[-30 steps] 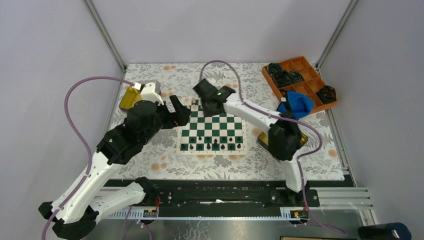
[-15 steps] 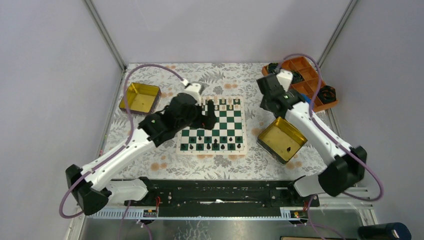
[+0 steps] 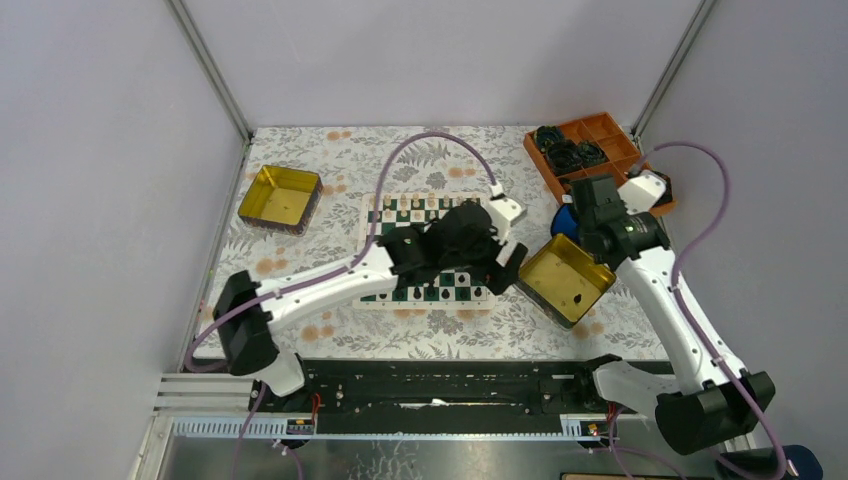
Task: Set up the chess pieces on the board
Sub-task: Pick up the chess piece from the storage box.
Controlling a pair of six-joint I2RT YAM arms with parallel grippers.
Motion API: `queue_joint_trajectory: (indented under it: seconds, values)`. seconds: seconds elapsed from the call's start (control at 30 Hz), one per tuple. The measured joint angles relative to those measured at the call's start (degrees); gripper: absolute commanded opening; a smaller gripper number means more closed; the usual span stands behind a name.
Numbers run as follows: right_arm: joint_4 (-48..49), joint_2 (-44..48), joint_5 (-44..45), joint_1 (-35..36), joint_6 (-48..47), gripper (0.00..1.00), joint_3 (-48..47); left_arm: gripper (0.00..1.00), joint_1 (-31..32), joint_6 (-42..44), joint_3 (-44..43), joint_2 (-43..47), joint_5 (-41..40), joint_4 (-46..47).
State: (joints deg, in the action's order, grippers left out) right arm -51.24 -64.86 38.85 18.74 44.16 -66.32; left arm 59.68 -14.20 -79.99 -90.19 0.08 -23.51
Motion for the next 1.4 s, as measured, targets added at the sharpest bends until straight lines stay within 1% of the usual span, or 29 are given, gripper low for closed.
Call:
queue_joint_trajectory:
  seconds: [0.1,0.2,0.33,0.4,0.5,0.63,0.83,1.0,1.4]
  values:
    - [0.0,1.33,1.51,-4.55,0.2,0.54,-0.22,0.99,1.42,1.64,-2.43,-4.37,2.05,1.77]
    - [0.7,1.64,2.64,-8.79,0.0,0.54,-0.42,0.98,2.62,2.97,-5.4,-9.16,4.09,3.74]
    - [2.6,2.97,2.58,-16.5,-0.83,0.53,-0.44,0.97,3.78,4.15,-9.86,-15.72,6.1,5.62]
    - [3.89,3.82,2.51,-20.11,-1.25,0.53,-0.44,0.97,4.48,4.42,-11.08,-18.25,6.95,7.32]
    - [5.2,4.61,2.51,-23.47,-1.75,0.53,-0.46,0.96,5.35,4.46,-11.3,-20.87,8.07,10.16]
    - [6.97,5.09,2.51,-24.74,-2.34,0.53,-0.5,0.92,6.38,4.44,-11.63,-24.48,9.22,14.53]
    - [9.14,5.25,2.51,-24.81,-2.56,0.53,-1.49,0.85,6.73,5.07,-15.15,-30.64,10.23,18.93]
    - [11.1,5.77,2.51,-24.81,-2.47,0.52,-1.49,0.77,6.78,7.34,-18.36,-34.69,10.16,20.65]
    - [15.98,7.28,2.19,-24.81,-1.84,0.52,0.59,0.64,6.73,11.04,-20.28,-40.17,6.4,23.06]
